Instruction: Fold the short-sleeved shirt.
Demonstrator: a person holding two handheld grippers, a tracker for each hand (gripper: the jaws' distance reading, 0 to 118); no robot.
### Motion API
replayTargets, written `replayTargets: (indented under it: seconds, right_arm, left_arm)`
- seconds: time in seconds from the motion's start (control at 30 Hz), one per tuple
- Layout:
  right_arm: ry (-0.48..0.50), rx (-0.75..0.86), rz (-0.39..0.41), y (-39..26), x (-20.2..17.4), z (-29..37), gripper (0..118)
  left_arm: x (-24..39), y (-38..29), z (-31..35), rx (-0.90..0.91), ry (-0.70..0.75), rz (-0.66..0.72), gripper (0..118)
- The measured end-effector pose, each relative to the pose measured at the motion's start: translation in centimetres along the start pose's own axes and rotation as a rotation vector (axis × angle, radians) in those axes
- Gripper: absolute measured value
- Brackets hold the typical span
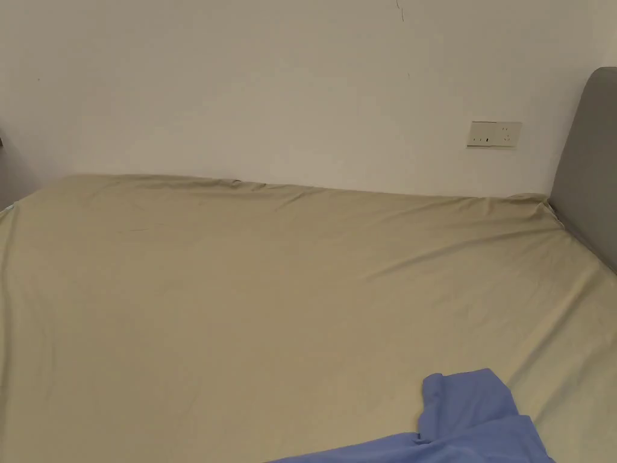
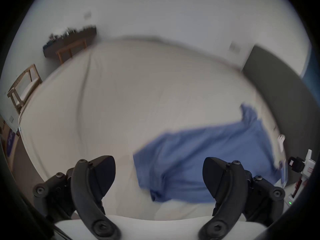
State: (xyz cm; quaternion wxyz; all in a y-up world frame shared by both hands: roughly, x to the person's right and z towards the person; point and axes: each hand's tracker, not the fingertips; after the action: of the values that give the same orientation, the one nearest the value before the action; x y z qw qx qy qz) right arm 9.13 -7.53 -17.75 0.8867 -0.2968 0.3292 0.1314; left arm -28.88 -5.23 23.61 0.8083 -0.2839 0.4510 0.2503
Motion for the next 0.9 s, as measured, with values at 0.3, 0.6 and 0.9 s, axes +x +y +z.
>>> replayTargets:
  seconds: [0.3, 0.6, 0.9]
  right_arm:
    - [0.035, 0.635, 0.024, 7.1, -4.2, 11.2, 75]
    - [0.124, 0.614, 0.020, 6.4, -7.1, 11.6, 2]
    - [0.119, 0.544, 0.042, 6.8, -7.6, 9.1, 2]
  left_arm:
    - [3.3, 1.8, 13.0, 0.711, 0.136, -0.060, 64]
    - [4.4, -0.5, 12.9, 0.680, 0.051, -0.081, 0]
    - [1.5, 6.1, -2.4, 0.045, -0.012, 0.010, 47]
